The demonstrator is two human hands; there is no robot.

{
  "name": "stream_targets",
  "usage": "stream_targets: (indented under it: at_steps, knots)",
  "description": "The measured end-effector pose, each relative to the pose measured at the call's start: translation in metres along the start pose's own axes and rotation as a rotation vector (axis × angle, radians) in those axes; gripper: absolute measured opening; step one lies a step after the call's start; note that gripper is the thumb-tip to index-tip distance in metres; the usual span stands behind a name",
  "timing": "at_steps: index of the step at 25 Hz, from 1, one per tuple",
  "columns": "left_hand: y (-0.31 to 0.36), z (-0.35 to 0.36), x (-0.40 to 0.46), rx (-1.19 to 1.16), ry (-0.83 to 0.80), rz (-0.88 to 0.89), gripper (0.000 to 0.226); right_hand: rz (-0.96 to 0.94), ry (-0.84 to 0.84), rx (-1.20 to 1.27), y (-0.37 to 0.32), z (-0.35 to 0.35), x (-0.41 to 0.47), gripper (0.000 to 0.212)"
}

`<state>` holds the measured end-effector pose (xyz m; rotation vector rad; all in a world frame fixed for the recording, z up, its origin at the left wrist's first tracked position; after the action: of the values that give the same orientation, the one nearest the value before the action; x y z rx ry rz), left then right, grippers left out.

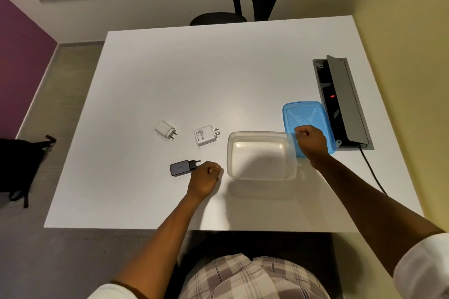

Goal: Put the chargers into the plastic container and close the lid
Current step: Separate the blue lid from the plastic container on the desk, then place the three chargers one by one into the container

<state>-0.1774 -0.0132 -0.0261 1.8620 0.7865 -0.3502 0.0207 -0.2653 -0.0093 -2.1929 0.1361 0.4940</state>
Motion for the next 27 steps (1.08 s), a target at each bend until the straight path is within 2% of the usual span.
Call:
stream_targets:
  at_steps: [4,7,12,16,22,24,27]
  knots:
    - [-0.023,-0.033,-0.006,-0.002,0.061,-0.016,0.021,-0.151,0.027,0.042,-0.045,0.026,-0.017,0.023]
    - [-0.046,-0.059,-0.005,0.040,0.121,-0.025,0.028,-0.279,-0.029,0.099,-0.082,0.066,-0.039,0.021]
    - [-0.087,-0.098,0.003,0.028,0.196,-0.025,0.018,-0.295,-0.339,0.044,-0.119,0.154,-0.078,0.018]
    - [-0.104,-0.115,0.014,0.067,0.221,-0.041,0.015,-0.162,-0.529,-0.089,-0.105,0.207,-0.095,0.021]
    - [-0.121,-0.127,0.034,0.274,0.246,-0.005,0.047,-0.058,-0.415,-0.349,-0.092,0.263,-0.118,0.054]
    - [-0.132,-0.128,0.040,0.443,0.170,-0.029,0.062,-0.105,-0.414,-0.399,-0.093,0.279,-0.126,0.058]
    - [-0.144,-0.126,0.048,0.576,0.128,-0.015,0.068,-0.178,-0.441,-0.491,-0.090,0.304,-0.130,0.060]
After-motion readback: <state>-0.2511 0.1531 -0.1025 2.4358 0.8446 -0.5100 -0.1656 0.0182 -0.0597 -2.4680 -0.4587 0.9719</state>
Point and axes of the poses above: each hand's wrist, its own x-axis towards the middle knuckle, its own z-axis out of the palm, y = z × x, the point moved 1 cm from there along x, towards the middle knuckle, and after that the axes turned 5 degrees about -y, right-handed, at the moved point
